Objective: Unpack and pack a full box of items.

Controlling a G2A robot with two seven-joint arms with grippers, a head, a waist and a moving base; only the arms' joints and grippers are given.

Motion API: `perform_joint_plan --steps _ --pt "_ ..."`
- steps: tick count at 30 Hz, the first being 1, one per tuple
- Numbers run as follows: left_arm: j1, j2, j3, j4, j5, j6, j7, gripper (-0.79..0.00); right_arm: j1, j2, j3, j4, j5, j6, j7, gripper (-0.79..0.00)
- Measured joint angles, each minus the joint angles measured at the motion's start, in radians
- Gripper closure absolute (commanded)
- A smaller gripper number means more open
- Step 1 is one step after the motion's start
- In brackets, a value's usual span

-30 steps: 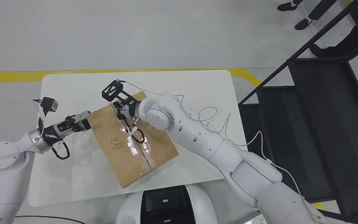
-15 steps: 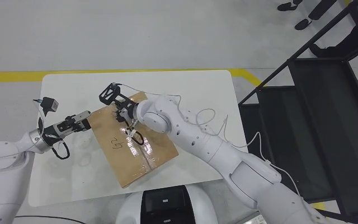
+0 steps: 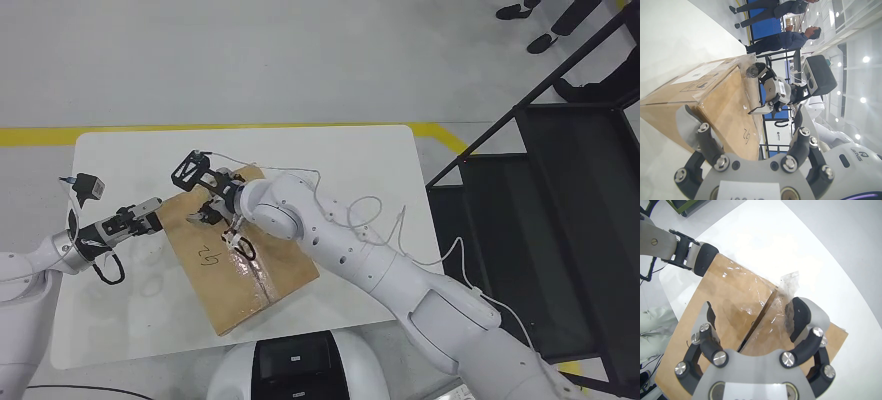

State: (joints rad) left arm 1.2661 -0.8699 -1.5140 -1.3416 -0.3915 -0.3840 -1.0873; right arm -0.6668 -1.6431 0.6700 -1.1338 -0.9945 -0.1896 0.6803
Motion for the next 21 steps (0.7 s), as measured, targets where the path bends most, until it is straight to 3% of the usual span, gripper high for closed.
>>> perform_joint_plan --steps 10,21 --pt "0.000 0.000 0.000 0.000 0.000 0.000 0.000 -0.785 -0.050 0.027 0.050 -0.068 -0.029 -0.135 -0.036 -0.785" --pt "0.000 0.000 0.000 0.000 0.000 0.000 0.000 -0.785 -0.034 0.031 0.013 -0.112 -0.195 -0.200 -0.046 -0.785"
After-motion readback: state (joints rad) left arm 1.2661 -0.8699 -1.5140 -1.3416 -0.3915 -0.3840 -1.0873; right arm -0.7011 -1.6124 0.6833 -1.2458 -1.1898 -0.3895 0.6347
